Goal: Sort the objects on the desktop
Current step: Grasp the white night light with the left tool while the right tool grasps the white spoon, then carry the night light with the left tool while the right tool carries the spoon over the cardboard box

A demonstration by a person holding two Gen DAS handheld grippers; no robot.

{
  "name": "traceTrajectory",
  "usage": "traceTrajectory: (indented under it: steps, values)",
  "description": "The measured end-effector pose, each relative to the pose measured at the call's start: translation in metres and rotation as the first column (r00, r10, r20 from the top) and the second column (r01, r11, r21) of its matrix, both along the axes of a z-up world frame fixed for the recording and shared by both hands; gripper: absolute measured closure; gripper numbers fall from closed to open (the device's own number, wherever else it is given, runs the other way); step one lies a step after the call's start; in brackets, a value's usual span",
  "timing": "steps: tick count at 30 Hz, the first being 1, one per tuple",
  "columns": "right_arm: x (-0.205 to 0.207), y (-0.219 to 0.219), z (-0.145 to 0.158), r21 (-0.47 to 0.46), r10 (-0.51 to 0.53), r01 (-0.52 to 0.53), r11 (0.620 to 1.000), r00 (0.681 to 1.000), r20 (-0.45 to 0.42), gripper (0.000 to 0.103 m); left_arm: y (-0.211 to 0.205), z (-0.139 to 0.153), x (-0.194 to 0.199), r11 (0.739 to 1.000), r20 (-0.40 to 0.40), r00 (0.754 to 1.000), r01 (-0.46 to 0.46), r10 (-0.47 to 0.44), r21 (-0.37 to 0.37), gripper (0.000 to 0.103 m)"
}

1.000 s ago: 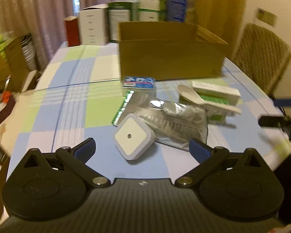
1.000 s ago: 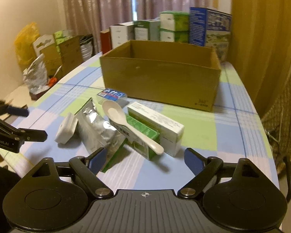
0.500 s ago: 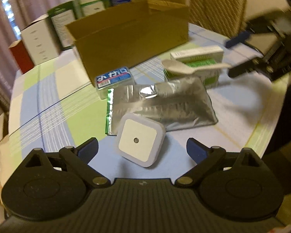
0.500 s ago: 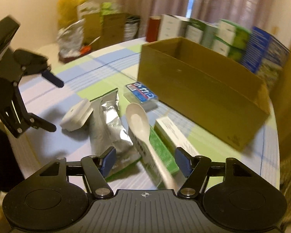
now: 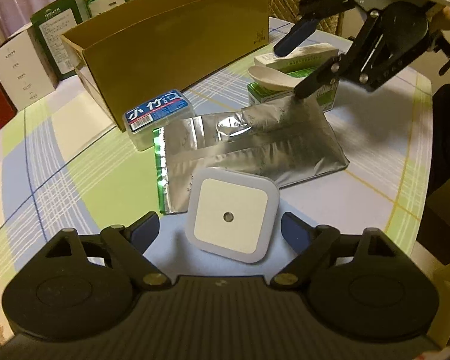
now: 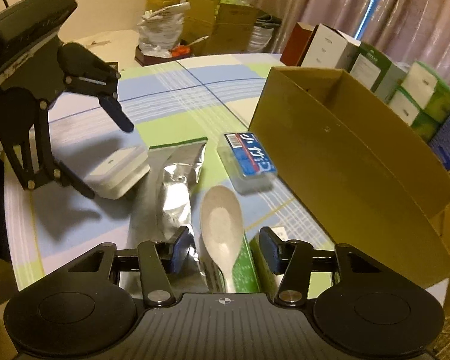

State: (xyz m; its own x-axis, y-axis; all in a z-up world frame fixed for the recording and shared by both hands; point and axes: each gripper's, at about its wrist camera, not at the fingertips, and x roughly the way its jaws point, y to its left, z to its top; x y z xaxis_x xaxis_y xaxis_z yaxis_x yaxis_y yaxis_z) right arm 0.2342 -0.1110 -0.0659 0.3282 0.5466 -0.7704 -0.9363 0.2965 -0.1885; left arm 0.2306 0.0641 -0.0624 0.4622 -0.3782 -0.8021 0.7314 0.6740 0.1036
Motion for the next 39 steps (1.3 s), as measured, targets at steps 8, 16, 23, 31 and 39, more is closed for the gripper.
traceTrajectory:
  steps: [8, 16, 23, 31, 39]
  values:
    - [0.008, 0.007, 0.000, 0.008, 0.008, -0.008, 1.000, 1.000, -0.028, 0.061, -0.005, -0.003, 0.010, 0.998, -0.020, 0.998, 0.065, -0.065, -0.005, 0.025]
    - [0.008, 0.010, -0.001, 0.016, 0.005, -0.005, 1.000, 0.999, -0.041, 0.072, -0.006, -0.007, 0.019, 0.996, -0.054, 0.994, 0.090, -0.090, 0.000, 0.025]
    - [0.004, 0.007, 0.002, 0.042, -0.024, 0.025, 0.999, 0.999, -0.037, 0.073, -0.006, -0.008, 0.020, 0.995, -0.059, 0.993, 0.099, -0.099, -0.005, 0.026]
    - [0.006, -0.004, 0.006, 0.080, -0.116, 0.120, 0.990, 0.992, -0.051, 0.073, -0.009, -0.009, 0.022, 0.993, -0.069, 0.991, 0.116, -0.116, -0.001, 0.040]
    - [0.004, -0.029, 0.020, 0.157, -0.255, 0.265, 0.951, 0.963, -0.084, 0.073, -0.006, -0.001, 0.011, 0.999, -0.078, 0.997, -0.019, 0.015, -0.049, 0.041]
